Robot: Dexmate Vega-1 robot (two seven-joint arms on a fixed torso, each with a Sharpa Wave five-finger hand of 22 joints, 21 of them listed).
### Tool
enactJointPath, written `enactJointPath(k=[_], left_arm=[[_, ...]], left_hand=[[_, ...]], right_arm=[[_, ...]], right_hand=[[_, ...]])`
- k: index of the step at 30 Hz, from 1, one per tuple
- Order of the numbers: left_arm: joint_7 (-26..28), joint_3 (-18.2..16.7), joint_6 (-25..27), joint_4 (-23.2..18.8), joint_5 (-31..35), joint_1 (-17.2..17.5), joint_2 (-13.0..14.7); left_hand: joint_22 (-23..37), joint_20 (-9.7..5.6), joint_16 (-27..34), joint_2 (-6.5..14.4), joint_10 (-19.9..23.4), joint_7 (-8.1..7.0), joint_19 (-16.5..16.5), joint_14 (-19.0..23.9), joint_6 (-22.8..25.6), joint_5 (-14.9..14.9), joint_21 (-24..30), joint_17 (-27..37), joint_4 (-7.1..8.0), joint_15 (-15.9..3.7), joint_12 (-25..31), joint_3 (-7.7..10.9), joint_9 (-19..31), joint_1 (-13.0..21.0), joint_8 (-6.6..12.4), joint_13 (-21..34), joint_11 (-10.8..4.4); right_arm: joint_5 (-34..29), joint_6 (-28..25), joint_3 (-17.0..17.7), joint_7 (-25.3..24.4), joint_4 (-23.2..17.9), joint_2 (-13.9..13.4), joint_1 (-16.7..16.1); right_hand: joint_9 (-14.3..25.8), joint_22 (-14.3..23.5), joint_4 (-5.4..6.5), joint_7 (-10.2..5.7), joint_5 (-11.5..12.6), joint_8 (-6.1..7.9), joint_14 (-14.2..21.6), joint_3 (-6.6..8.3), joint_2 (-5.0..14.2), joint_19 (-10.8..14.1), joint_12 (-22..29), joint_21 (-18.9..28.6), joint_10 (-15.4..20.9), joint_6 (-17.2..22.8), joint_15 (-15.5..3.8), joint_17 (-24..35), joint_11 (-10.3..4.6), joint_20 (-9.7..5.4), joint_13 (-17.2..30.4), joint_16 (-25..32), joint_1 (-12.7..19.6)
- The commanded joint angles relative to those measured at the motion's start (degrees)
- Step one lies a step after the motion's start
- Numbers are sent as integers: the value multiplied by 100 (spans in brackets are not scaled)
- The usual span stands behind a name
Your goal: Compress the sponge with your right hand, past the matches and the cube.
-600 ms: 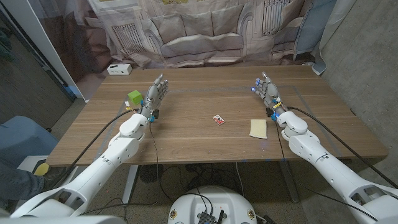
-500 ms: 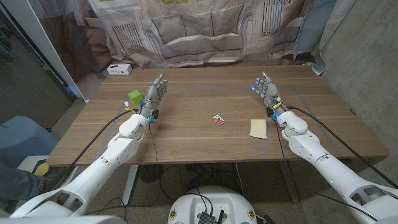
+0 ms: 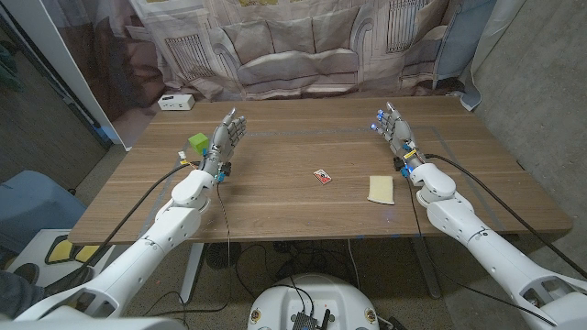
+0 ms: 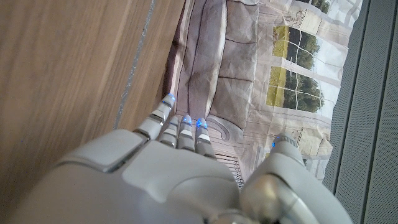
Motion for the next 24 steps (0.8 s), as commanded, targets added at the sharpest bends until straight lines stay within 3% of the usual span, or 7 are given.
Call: enactJointPath(k=[1, 8, 19, 24], left_arm=[[117, -42, 145, -175, 58, 2, 112], [-18, 16, 257, -182, 67, -120, 166], [-97, 138, -208, 21, 297, -185, -20], [51, 125, -199, -178, 400, -107, 28]], left_hand=[[14, 26, 47, 34, 183, 5, 175, 195, 174, 26, 44, 17, -36, 21, 87, 44, 13, 90, 59, 22, -9], [14, 68, 67, 48, 321, 23, 346, 374, 310, 23, 74, 17, -49, 30, 113, 53, 16, 124, 67, 24, -2], [14, 142, 81, 25, 507, 17, 556, 582, 499, 16, 105, 18, -75, 14, 149, 48, 20, 163, 83, 28, -12], [13, 161, 94, 8, 524, 20, 582, 656, 512, 13, 102, 18, -82, 32, 147, 41, 21, 169, 75, 29, -2]], right_arm=[[27, 47, 131, 15, -421, -249, -287], [171, 177, 217, 279, -398, -349, -362], [316, 619, 414, 727, -447, -569, -646], [424, 642, 493, 784, -588, -654, -816]], right_hand=[[32, 7, -4, -1, 12, 40, 42, 36, 15, 71, 48, 17, 42, 59, 9, 14, -4, -1, 21, 27, 75], [33, 7, -17, -11, 8, 34, 72, 39, 10, 106, 51, 19, 73, 64, -5, 12, -13, -7, 22, 29, 93], [34, 7, -27, -20, 3, 38, 110, 54, 29, 133, 51, 11, 114, 104, -23, 13, -15, -15, 22, 29, 119], [34, 8, -34, -17, 1, 39, 133, 59, 33, 153, 52, 11, 136, 121, -24, 12, -14, -23, 23, 31, 132]])
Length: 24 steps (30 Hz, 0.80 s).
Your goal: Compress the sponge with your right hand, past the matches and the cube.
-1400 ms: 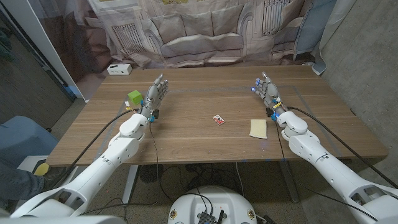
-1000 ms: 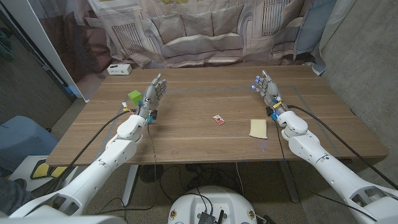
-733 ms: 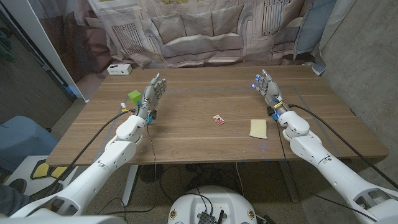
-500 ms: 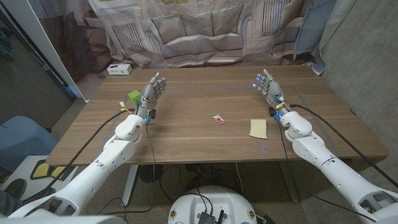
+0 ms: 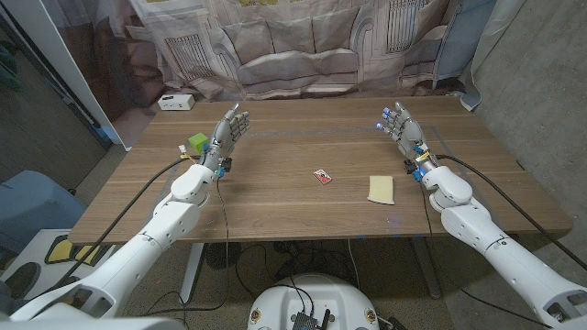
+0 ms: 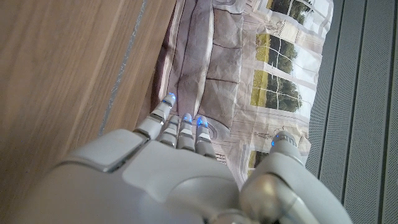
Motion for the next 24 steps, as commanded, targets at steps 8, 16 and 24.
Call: enactJointPath(k=[8, 16, 24], left_arm=[[464, -52, 67, -648, 369, 292, 209], [510, -164, 57, -875, 334, 461, 306], [365, -217, -93, -809, 290, 466, 327]], left_hand=[[15, 22, 27, -38, 105, 5, 115, 101, 75, 12, 33, 20, -43, 14, 27, -12, 22, 90, 23, 31, -5], [16, 30, 21, -23, 147, 3, 153, 144, 120, 14, 30, 21, -48, 8, 29, -2, 23, 112, 21, 33, -16], [17, 33, 14, -9, 163, 12, 173, 167, 143, 14, 25, 21, -49, 14, 25, 6, 24, 126, 17, 34, -10]], right_arm=[[-19, 298, 254, 28, -604, -332, -587], [-232, 336, 357, -227, -962, -465, -858], [-370, 359, 488, -448, -1314, -565, -1136]], right_hand=[[9, 6, -20, -18, -6, 23, 61, 43, -23, 106, 50, 14, 82, 80, 15, 13, -3, 6, 24, 30, 90], [10, 6, -34, -25, -11, 16, 126, 56, -14, 175, 45, 22, 110, 94, -7, 13, -29, -4, 25, 41, 118], [10, 5, -46, -20, -15, 16, 155, 64, -13, 202, 46, 20, 138, 110, -2, 11, -36, -5, 25, 40, 141]])
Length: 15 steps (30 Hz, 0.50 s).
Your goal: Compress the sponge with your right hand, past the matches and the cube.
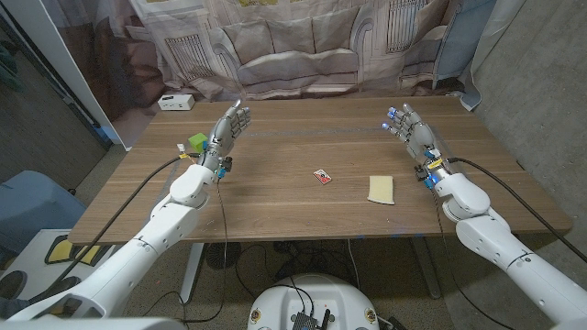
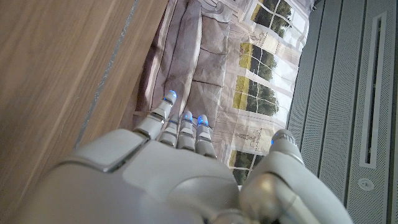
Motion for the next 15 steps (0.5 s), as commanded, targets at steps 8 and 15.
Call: enactJointPath(k=[8, 15], left_arm=[[-118, -90, -52, -90, -4, 37, 129], [-188, -74, -85, -37, -29, 13, 108]], left_hand=[[18, -22, 4, -5, 65, -22, 70, 52, 71, 13, 16, 23, -27, 8, 22, 36, 25, 77, 12, 7, 8], [18, -3, -1, -2, 76, -20, 75, 69, 85, 12, 7, 23, -28, 12, 17, 38, 26, 86, 7, 7, 1]], right_arm=[[-303, 64, 283, -425, -779, -235, -664], [-418, 102, 379, -578, -967, -253, -888]], right_hand=[[16, 21, -33, 4, -23, 54, 79, 50, 24, 92, 47, 12, 109, 192, 13, 13, 25, 4, 28, 10, 91], [18, 20, -36, -12, -25, 37, 108, 56, 31, 109, 40, 8, 113, 171, 44, 14, 21, 1, 28, 13, 100]])
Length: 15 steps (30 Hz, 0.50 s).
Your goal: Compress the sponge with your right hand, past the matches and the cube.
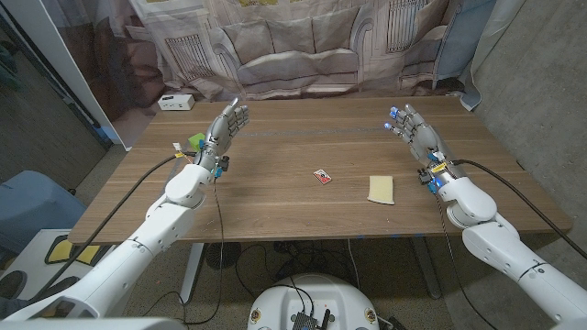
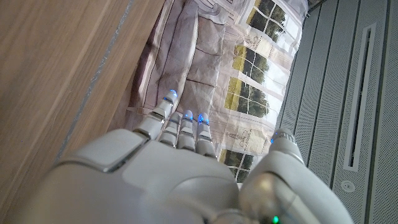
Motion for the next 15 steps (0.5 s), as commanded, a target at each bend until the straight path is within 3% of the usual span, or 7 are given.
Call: enactJointPath(k=[1, 15], left_arm=[[-118, 3, -48, 42, -13, -43, 20], [-173, 54, -79, 100, 33, -140, -15]], left_hand=[[18, 25, -1, -1, 58, 11, 49, 72, 59, 12, 7, 23, -28, 10, 17, 37, 27, 87, 7, 8, -16], [19, 34, -14, 4, 75, 24, 74, 103, 88, 8, -5, 24, -30, 6, 4, 42, 28, 104, -4, 9, -42]], right_arm=[[-192, 57, 173, -267, -372, -71, -398], [-347, 108, 433, -476, -698, -126, -895]], right_hand=[[18, 20, -13, 11, -1, 14, 57, 33, 2, 51, 40, 9, 42, 26, 35, 14, -9, 0, 29, 12, 73], [20, 20, -30, 5, -4, 0, 90, 53, 17, 72, 29, -2, 55, 21, 40, 12, -22, -1, 30, 8, 115]])
